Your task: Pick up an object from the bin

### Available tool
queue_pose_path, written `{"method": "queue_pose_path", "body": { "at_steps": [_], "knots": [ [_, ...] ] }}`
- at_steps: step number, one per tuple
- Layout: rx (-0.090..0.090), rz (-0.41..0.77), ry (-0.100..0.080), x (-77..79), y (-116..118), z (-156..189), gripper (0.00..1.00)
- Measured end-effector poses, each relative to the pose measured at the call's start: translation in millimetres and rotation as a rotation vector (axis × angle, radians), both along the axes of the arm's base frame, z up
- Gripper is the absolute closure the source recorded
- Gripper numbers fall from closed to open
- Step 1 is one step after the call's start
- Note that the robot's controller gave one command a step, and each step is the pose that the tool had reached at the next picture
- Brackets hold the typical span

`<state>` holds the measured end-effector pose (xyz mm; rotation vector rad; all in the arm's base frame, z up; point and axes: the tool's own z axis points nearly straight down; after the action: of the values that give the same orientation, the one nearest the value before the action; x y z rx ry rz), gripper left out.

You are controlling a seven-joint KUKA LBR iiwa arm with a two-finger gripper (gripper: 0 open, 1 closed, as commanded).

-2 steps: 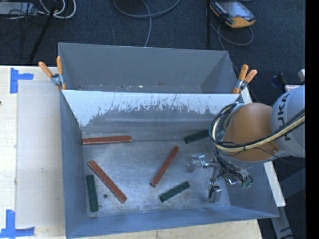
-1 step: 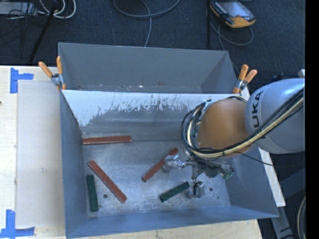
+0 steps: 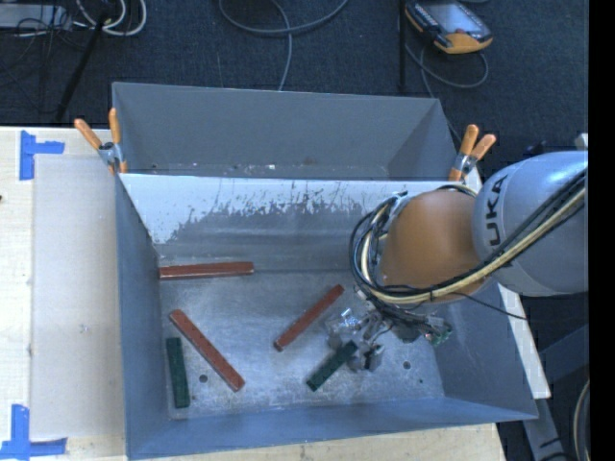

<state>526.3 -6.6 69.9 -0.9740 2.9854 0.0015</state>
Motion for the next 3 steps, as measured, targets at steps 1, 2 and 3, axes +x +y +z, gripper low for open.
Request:
{"method": "queue_pose_path", "body": {
  "at_steps": [1, 2, 3],
  "knots": [
    [0.0, 0.03, -0.007, -10.3, 33.3, 143.5, 1.0],
    [0.0, 0.028, 0.001, -11.6, 32.5, 139.2, 1.0],
    [0.0, 0.026, 0.001, -11.6, 32.3, 139.2, 1.0]
  ]
}}
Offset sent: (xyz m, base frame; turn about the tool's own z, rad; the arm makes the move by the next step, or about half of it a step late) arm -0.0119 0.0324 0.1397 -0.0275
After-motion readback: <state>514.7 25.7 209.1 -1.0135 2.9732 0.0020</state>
